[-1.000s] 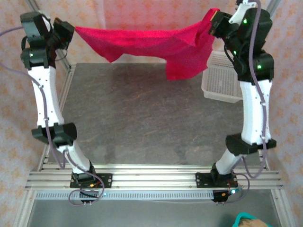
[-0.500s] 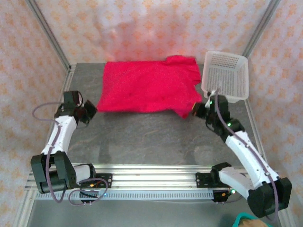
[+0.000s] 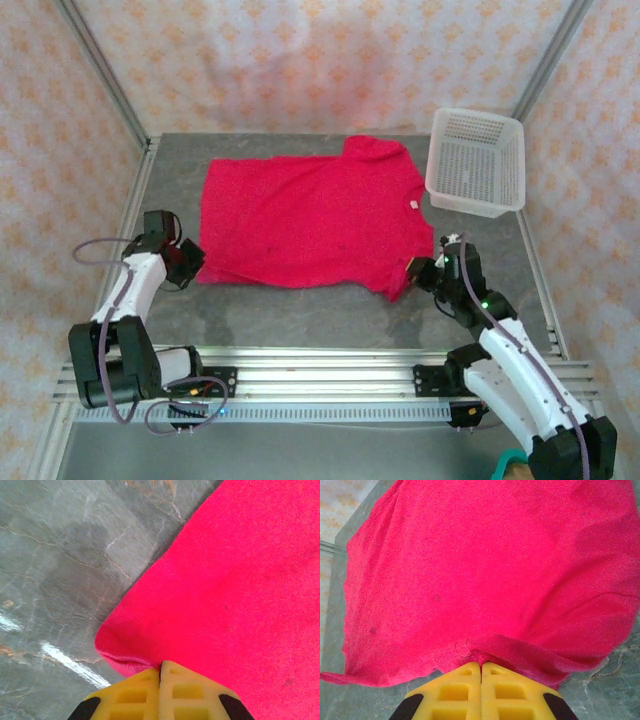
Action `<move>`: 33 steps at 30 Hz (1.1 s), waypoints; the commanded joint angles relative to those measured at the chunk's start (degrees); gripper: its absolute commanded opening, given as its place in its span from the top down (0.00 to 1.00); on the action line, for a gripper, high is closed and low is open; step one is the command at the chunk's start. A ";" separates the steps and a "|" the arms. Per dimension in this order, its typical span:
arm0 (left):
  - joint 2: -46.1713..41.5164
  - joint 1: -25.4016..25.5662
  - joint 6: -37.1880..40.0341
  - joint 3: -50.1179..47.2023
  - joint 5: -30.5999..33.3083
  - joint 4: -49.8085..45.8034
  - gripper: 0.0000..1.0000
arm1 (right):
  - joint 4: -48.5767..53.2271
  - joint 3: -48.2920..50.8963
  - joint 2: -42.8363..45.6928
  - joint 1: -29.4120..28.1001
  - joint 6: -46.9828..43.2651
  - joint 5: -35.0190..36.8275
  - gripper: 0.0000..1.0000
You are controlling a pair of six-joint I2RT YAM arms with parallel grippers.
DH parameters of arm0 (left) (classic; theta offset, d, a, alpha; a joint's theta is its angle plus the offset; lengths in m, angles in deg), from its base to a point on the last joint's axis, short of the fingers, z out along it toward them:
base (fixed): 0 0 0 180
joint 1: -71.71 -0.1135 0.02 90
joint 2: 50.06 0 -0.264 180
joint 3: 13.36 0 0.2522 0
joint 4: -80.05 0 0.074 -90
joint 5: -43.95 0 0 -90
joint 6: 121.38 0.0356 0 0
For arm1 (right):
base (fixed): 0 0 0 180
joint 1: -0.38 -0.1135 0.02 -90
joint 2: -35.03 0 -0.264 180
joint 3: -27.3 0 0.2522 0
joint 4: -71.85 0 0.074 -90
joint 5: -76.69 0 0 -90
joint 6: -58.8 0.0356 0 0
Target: Fold the inside-out t-shirt
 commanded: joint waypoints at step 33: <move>-30.41 0.65 -7.78 -4.13 4.41 -1.98 0.55 | 15.48 4.47 26.71 -0.55 11.91 4.87 0.33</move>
